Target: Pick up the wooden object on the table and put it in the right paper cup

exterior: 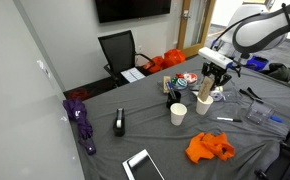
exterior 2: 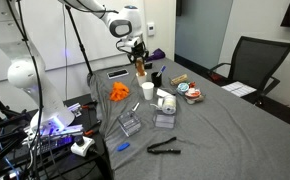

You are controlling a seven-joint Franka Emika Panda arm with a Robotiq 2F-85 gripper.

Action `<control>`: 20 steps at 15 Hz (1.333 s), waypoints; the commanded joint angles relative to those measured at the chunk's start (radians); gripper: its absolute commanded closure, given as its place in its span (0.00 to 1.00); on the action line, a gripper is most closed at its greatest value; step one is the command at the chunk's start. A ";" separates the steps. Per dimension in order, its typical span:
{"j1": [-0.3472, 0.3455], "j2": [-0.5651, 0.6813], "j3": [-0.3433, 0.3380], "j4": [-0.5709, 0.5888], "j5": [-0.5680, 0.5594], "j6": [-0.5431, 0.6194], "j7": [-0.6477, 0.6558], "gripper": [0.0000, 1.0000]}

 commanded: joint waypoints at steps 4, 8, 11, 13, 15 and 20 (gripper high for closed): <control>-0.049 0.078 -0.034 0.099 -0.018 -0.085 0.075 0.69; -0.054 0.140 -0.052 0.137 -0.019 -0.092 0.120 0.69; -0.051 0.197 -0.051 0.164 0.004 -0.092 0.140 0.69; -0.051 0.225 -0.046 0.178 0.034 -0.083 0.146 0.69; -0.046 0.249 -0.050 0.193 0.034 -0.083 0.156 0.69; -0.024 0.281 -0.061 0.192 -0.013 -0.049 0.192 0.69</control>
